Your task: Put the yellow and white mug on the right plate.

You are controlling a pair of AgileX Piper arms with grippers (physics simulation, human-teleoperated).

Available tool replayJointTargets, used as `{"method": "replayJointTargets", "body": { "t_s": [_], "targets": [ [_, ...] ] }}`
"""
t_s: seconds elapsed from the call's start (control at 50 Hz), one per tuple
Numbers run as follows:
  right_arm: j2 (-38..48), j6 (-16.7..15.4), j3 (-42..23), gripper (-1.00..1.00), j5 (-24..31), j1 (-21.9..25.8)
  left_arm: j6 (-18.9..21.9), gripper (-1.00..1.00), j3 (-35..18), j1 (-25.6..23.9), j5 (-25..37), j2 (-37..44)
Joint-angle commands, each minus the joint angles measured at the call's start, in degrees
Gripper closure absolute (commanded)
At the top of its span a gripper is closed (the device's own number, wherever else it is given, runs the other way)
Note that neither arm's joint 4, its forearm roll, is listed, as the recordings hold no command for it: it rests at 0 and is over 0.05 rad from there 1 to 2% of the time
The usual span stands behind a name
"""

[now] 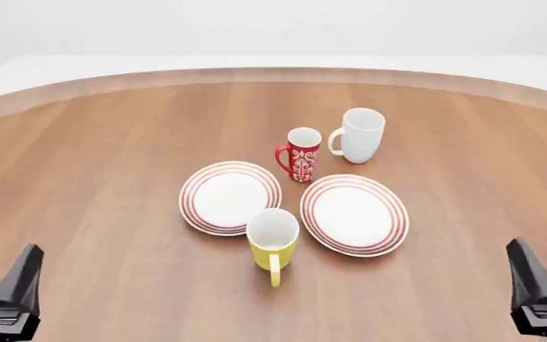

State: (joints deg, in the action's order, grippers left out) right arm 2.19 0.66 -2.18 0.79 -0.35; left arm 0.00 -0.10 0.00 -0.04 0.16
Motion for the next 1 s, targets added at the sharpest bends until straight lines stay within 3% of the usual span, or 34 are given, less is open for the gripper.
{"method": "replayJointTargets", "body": {
  "t_s": [0.02,0.04,0.08,0.1,0.12,0.14,0.22,0.32,0.36,0.44,0.54,0.64,0.7,0.74,0.82,1.0],
  "targets": [
    [4.8,2.3,-7.8,-1.00,4.9,-0.5,0.0,-1.00,-0.1,0.0,-0.1,0.3],
    [10.5,-0.9,-8.0,-1.00,3.0,-0.8,0.0,-1.00,-0.1,0.0,-0.1,0.3],
    [13.3,0.0,-8.5,-1.00,2.2,-1.2,0.0,-1.00,-0.1,0.0,-0.1,0.3],
    [14.1,0.3,-12.6,-1.00,5.9,0.3,0.0,-1.00,-0.1,0.0,-0.1,0.3],
    [14.1,0.3,-12.7,-1.00,6.0,0.3,0.0,-1.00,-0.1,0.0,-0.1,0.3],
    [17.8,-3.6,-14.8,-1.00,6.5,-0.1,0.0,-1.00,-0.1,0.0,-0.1,0.3],
    [25.2,0.3,-20.2,-1.00,9.1,0.6,0.0,-1.00,-0.1,0.0,-0.1,0.3],
    [31.9,2.2,-26.6,-1.00,13.5,2.0,0.0,-1.00,-0.1,0.0,-0.1,0.3],
    [34.3,-0.1,-29.1,-1.00,15.9,3.6,0.0,-1.00,-0.1,0.0,-0.1,0.3],
    [37.6,0.4,-31.1,-1.00,17.7,2.7,0.0,-1.00,-0.1,0.0,-0.1,0.3],
    [38.3,-3.3,-35.4,-1.00,22.9,5.1,0.0,-1.00,-0.1,0.0,-0.1,0.3],
    [39.5,-2.4,-39.8,-1.00,27.0,6.7,0.0,-1.00,-0.1,0.0,-0.1,0.3],
    [41.8,-3.7,-42.1,-1.00,29.0,8.4,0.0,-1.00,-0.1,0.0,-0.1,0.3],
    [43.4,-1.4,-44.2,-1.00,30.8,9.2,0.0,-1.00,-0.1,0.0,-0.1,0.3],
    [44.3,-1.9,-46.3,-1.00,32.7,10.6,0.0,-1.00,-0.1,0.0,-0.1,0.3],
    [49.7,4.3,-50.7,-1.00,37.7,16.0,0.0,-1.00,-0.1,0.0,-0.1,0.3]
  ]
}}
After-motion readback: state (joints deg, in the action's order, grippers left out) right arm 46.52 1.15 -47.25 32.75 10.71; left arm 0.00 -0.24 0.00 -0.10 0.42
